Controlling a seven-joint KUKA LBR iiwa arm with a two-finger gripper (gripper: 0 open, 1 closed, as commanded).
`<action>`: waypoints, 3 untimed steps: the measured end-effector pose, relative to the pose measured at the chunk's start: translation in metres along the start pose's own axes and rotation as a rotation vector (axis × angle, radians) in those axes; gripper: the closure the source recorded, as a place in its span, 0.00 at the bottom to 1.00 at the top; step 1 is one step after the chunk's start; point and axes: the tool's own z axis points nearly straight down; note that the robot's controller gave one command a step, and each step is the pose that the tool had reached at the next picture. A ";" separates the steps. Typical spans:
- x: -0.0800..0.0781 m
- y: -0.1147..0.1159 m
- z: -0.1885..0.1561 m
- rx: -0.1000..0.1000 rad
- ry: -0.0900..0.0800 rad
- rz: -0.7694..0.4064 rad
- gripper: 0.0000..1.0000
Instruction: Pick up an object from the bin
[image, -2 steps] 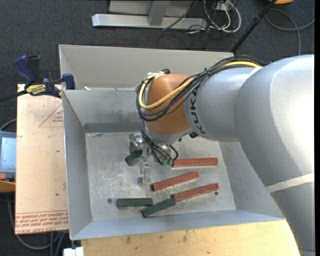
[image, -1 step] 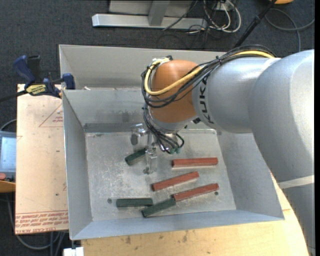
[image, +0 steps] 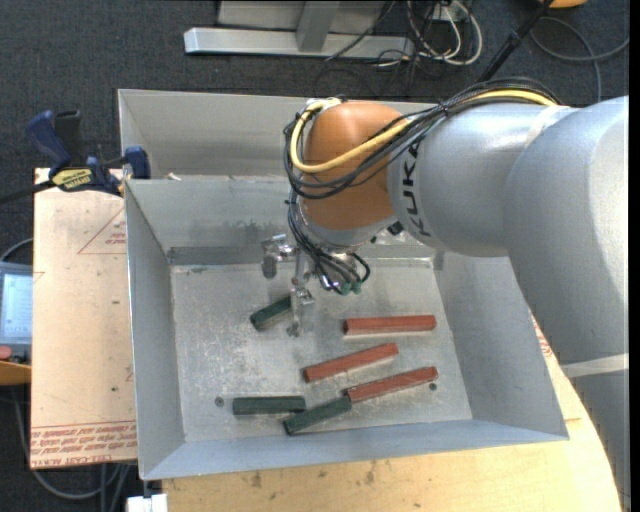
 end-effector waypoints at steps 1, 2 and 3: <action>0.012 0.001 0.052 0.000 0.008 -0.033 0.00; 0.011 0.002 0.052 -0.001 0.003 -0.031 0.00; 0.010 0.001 0.050 -0.001 0.000 -0.029 1.00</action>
Offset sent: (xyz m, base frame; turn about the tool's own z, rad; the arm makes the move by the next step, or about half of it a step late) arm -0.0108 -0.0017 -0.0495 -0.0351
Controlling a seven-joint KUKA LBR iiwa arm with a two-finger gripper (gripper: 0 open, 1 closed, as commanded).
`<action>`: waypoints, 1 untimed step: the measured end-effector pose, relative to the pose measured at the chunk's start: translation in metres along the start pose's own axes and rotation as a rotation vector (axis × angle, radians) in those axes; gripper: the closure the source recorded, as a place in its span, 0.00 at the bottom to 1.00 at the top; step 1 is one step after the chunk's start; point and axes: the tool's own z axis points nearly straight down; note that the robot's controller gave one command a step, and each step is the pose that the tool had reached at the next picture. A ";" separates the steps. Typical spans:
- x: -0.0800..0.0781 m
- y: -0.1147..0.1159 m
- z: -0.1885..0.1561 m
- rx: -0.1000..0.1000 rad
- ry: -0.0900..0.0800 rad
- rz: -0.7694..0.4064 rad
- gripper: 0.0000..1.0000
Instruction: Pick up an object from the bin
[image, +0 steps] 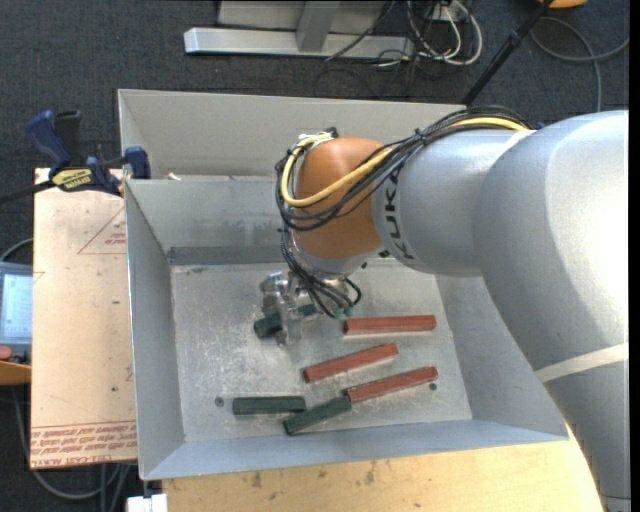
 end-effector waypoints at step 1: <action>-0.001 0.000 -0.015 0.000 0.001 0.002 1.00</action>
Offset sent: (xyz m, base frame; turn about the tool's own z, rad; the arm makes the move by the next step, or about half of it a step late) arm -0.0001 -0.0001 0.0137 0.0000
